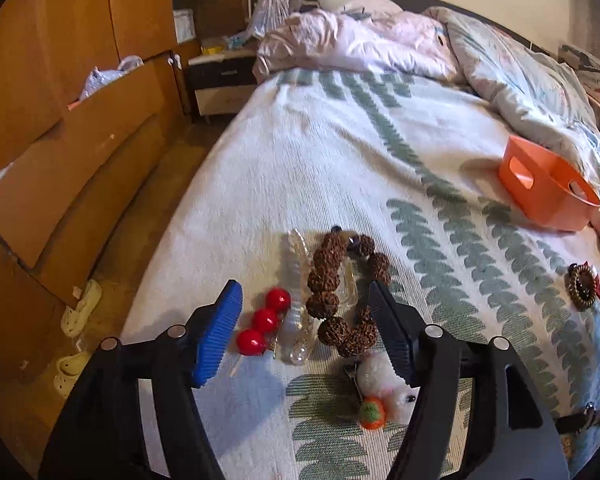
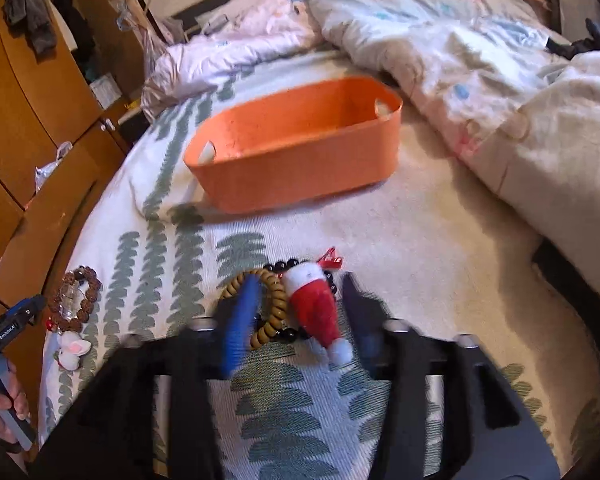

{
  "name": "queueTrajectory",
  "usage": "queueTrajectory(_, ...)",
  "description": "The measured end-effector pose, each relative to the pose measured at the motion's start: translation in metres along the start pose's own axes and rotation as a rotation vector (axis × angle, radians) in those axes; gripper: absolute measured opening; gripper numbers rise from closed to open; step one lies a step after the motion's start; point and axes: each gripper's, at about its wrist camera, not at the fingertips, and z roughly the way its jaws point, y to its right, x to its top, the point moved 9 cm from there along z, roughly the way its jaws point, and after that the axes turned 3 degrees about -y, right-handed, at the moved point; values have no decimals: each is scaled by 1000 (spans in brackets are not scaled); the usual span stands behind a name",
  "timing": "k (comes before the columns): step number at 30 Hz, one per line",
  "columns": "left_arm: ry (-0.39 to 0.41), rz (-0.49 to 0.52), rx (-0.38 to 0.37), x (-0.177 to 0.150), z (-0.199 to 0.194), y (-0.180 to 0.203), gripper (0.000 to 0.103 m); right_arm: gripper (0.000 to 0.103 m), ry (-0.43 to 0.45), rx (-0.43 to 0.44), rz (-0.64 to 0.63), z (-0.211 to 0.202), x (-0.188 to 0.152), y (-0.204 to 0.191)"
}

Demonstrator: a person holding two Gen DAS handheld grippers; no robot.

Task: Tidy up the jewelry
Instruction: 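Carry the hairpin with the left tool while the right tool carries the bracelet beside the basket, releasing both, then move the left tool over the light blue ring while the right tool approaches the blue bunny clip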

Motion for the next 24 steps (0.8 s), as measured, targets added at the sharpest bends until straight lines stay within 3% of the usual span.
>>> queueTrajectory(2,27,-4,11,3,-11,-2,76,59,42,-16,-15,-17,2,2)
queueTrajectory(4,55,-9,20,4,-25,-5,79,60,71,-22,-26,-33,2,2)
queueTrajectory(10,112,27,25,-12,-61,-5,82,62,137,-26,-62,-83,-20,-7)
queueTrajectory(12,117,33,29,-20,-69,-7,83,67,142,-5,-64,-95,-31,-16)
queueTrajectory(19,131,65,17,-54,-90,-1,83,73,127,80,-135,-132,-117,-58)
queueTrajectory(24,92,96,1,-90,-90,13,83,73,105,32,-182,-145,-183,-73)
